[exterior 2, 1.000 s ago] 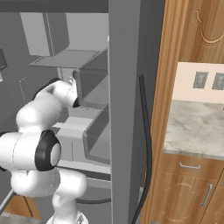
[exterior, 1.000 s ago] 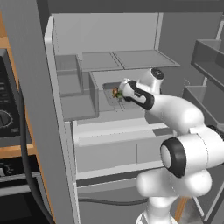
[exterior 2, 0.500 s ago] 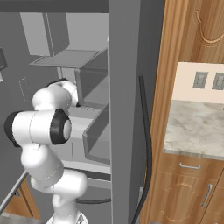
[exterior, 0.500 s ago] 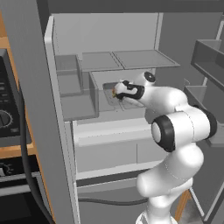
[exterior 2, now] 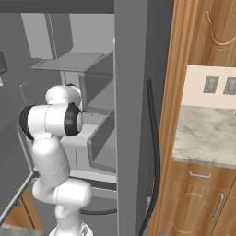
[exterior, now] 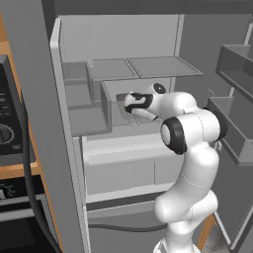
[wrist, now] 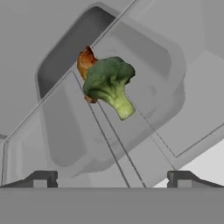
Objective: Place the tupperware containing the chicken drumstick and broccoli meal in the microwave. Close the microwave door and press the start button to reheat the meal.
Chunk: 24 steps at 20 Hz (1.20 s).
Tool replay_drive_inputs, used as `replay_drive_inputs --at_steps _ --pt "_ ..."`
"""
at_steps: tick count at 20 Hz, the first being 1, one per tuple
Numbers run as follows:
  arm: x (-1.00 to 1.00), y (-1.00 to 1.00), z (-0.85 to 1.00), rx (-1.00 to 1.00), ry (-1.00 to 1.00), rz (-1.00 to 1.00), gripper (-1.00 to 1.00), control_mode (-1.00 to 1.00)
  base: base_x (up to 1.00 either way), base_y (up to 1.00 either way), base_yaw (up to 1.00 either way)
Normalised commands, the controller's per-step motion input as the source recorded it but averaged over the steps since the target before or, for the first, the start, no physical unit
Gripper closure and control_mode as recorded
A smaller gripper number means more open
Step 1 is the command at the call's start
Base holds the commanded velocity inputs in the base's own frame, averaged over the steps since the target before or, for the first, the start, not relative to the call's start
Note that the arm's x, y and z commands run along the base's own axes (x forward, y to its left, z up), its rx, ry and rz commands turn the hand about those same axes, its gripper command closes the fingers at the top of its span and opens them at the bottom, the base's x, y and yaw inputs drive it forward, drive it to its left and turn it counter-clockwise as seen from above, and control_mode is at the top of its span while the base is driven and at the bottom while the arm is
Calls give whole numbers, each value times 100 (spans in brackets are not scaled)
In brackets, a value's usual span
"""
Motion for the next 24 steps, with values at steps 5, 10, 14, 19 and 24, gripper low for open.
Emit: replay_drive_inputs --at_steps 5,10,14,19,24 --pt "54 0 -2 1 5 -5 -100 -100 0 0 0" --pt "49 0 -17 1 7 -4 -100 -100 0 0 0" --pt "53 0 -32 0 12 -5 -100 -100 0 0 0" --pt "36 0 -42 0 17 -9 100 -100 0 0 0" --pt "4 0 -33 0 19 -11 100 -100 0 0 0"
